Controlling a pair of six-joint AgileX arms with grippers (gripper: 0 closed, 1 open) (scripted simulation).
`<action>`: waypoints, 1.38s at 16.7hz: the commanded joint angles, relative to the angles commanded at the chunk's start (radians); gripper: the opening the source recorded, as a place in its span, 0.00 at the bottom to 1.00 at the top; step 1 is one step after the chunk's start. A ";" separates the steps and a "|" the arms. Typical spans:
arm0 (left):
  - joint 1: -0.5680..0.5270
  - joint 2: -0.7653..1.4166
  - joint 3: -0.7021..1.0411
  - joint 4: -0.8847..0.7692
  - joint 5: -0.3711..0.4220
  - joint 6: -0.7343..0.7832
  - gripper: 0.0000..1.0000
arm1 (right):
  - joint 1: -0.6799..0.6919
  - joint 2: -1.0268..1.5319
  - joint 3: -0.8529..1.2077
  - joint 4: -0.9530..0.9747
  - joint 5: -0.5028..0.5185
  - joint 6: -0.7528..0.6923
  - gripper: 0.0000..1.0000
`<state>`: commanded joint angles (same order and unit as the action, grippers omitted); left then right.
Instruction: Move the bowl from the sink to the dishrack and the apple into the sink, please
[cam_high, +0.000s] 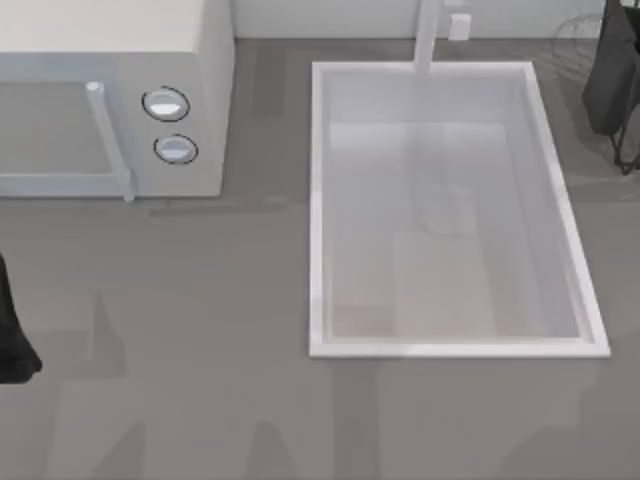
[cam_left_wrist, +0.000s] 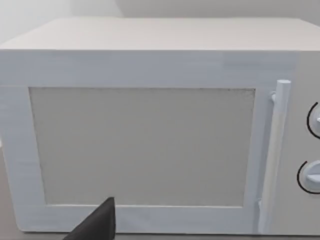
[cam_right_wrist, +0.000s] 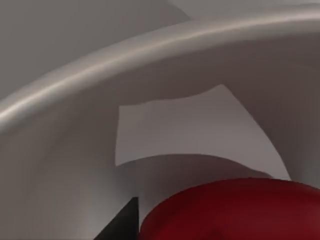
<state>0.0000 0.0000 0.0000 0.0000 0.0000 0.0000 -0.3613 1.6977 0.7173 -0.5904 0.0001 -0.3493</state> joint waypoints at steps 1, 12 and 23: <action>0.000 0.000 0.000 0.000 0.000 0.000 1.00 | 0.000 0.000 0.000 0.000 0.000 0.000 0.00; 0.000 0.000 0.000 0.000 0.000 0.000 1.00 | 0.004 -0.134 0.180 -0.222 -0.015 0.033 0.00; 0.000 0.000 0.000 0.000 0.000 0.000 1.00 | 0.005 -0.233 0.339 -0.479 -0.017 0.034 0.00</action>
<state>0.0000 0.0000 0.0000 0.0000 0.0000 0.0000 -0.3559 1.4650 1.0558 -1.0692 -0.0170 -0.3149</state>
